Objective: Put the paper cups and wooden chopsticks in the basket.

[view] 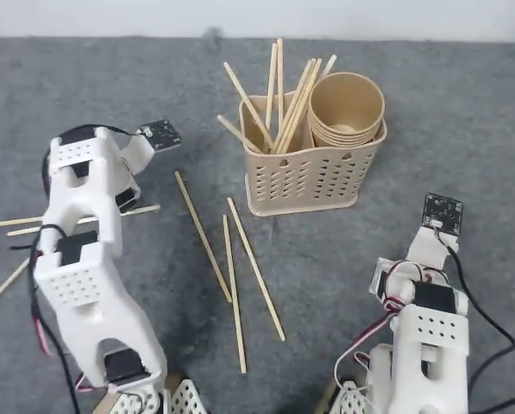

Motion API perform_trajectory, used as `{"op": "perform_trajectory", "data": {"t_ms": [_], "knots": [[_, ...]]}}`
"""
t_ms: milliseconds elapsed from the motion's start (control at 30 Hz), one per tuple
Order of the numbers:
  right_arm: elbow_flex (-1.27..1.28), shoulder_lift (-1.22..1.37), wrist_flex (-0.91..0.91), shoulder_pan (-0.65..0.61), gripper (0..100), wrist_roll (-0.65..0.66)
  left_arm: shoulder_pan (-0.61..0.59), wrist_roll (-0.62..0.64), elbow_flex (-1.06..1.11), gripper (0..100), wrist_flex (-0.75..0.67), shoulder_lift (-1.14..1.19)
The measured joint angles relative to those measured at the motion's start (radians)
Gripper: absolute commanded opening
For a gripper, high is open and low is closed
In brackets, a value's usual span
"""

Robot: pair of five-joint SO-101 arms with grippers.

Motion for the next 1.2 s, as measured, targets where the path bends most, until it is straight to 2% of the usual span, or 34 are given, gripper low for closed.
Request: {"op": "perform_trajectory", "data": {"t_ms": [600,800,1033,1200], "knots": [[0.000,0.000,0.000,0.000,22.7,0.000,0.038,-0.068,-0.003,5,0.170,0.002],[0.000,0.000,0.000,-0.005,22.7,0.000,0.038,-0.072,-0.009,5,0.187,0.002],[0.000,0.000,0.000,-0.009,22.7,0.000,0.040,-0.100,-0.043,5,0.325,-0.031],[0.000,0.000,0.000,-0.011,22.7,0.014,0.034,-0.117,-0.043,5,0.304,-0.037]]}}
